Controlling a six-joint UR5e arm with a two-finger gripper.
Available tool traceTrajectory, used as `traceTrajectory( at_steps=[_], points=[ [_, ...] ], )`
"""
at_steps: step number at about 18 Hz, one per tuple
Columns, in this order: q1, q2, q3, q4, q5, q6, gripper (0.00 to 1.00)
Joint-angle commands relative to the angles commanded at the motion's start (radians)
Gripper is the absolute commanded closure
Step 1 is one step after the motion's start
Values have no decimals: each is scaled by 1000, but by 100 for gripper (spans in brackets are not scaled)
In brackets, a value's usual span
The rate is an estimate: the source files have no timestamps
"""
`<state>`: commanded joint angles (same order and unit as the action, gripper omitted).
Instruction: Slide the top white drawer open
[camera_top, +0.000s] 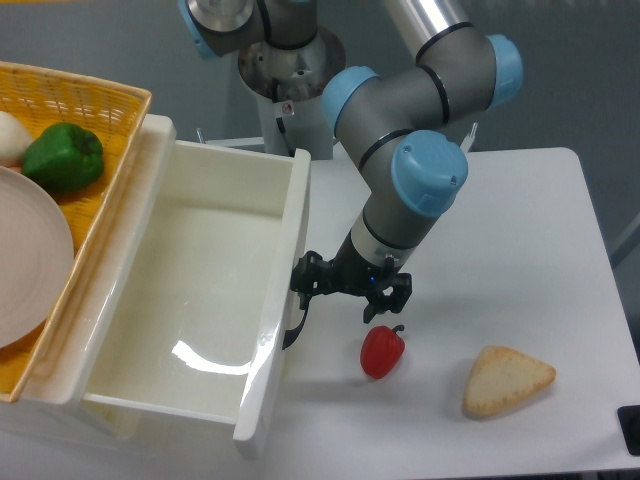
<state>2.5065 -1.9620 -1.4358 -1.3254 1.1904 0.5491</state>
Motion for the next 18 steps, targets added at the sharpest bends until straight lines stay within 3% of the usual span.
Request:
traceTrajectory(
  at_steps=[18],
  points=[
    [12, -11, -12, -8, -68, 8, 0]
  ],
)
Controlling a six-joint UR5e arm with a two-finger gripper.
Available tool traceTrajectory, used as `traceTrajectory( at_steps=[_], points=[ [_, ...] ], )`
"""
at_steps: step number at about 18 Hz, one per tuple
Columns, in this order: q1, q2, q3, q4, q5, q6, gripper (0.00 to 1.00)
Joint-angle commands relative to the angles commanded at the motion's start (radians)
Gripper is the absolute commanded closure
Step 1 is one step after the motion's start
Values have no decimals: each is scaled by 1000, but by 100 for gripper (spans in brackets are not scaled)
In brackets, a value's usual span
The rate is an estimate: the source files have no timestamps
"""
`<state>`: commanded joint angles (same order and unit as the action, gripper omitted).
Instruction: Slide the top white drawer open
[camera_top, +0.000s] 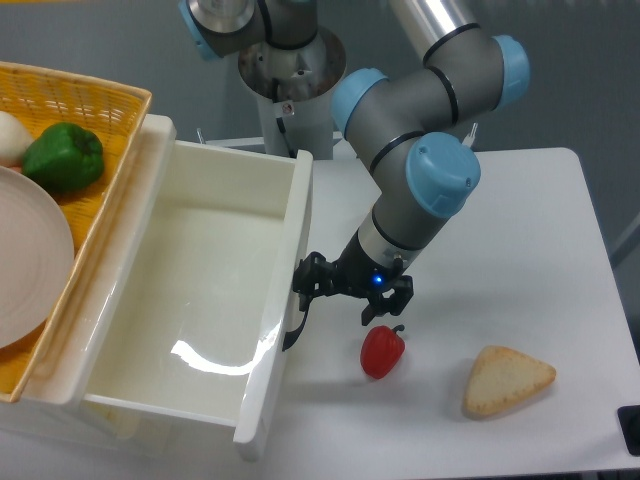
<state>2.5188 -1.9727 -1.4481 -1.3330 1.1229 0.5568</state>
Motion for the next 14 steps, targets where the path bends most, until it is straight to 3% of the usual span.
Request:
traceTrajectory(
  at_steps=[14],
  points=[
    [32, 3, -3, -2, -61, 2, 0]
  ],
)
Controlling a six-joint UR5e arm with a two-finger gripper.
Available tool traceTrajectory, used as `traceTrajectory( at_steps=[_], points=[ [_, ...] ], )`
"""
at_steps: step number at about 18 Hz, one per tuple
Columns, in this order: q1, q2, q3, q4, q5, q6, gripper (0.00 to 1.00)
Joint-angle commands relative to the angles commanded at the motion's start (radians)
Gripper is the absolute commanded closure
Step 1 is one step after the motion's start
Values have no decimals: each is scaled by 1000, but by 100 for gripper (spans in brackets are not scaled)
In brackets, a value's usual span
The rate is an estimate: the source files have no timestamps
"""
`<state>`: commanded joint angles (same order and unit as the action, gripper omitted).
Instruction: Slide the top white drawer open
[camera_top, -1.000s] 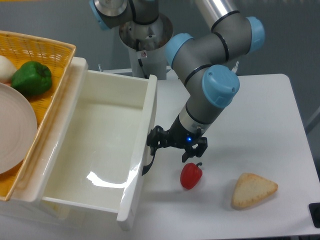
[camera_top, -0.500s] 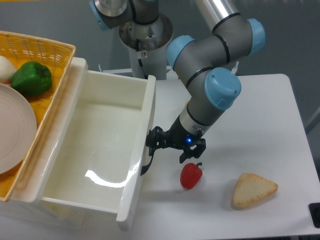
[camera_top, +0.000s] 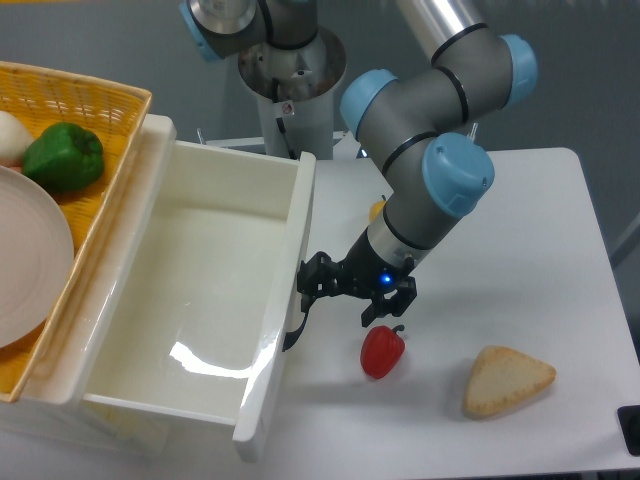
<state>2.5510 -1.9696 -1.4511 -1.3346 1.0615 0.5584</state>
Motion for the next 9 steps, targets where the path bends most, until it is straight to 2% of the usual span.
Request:
traceTrajectory(
  at_steps=[7, 9],
  points=[
    [63, 47, 5, 11, -41, -2, 0],
    [83, 57, 3, 47, -40, 2, 0]
  ],
)
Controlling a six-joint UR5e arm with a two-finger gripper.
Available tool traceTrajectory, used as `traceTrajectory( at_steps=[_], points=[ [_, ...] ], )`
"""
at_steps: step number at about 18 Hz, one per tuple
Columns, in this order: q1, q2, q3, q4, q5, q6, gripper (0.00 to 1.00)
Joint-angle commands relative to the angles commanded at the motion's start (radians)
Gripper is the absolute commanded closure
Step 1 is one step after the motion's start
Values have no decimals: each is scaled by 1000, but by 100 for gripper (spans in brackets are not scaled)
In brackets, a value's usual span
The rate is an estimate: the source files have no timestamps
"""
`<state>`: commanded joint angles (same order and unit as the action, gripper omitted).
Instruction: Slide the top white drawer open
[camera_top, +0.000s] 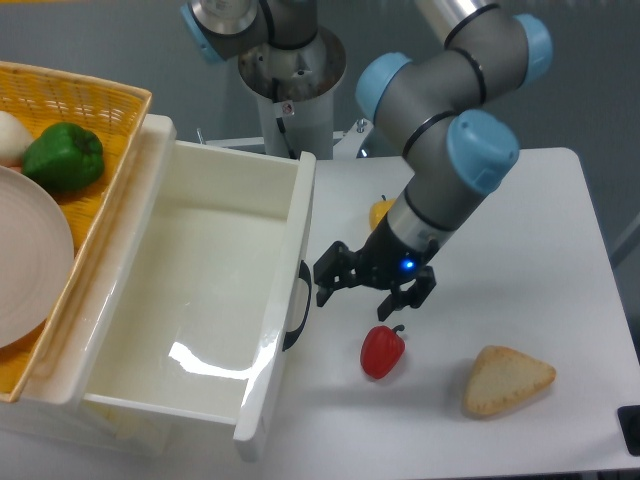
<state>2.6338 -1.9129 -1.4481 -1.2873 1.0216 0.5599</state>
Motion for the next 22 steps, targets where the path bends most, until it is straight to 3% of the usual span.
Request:
traceTrajectory(
  at_steps=[3, 6, 12, 18, 22],
  points=[
    [23, -8, -8, 65, 12, 9, 0],
    [48, -15, -8, 80, 104, 89, 0],
    [54, -47, -8, 109, 354, 427, 0],
    [101, -89, -5, 132, 460, 757, 0],
    [127, -167, 49, 158, 517, 935, 0]
  ],
)
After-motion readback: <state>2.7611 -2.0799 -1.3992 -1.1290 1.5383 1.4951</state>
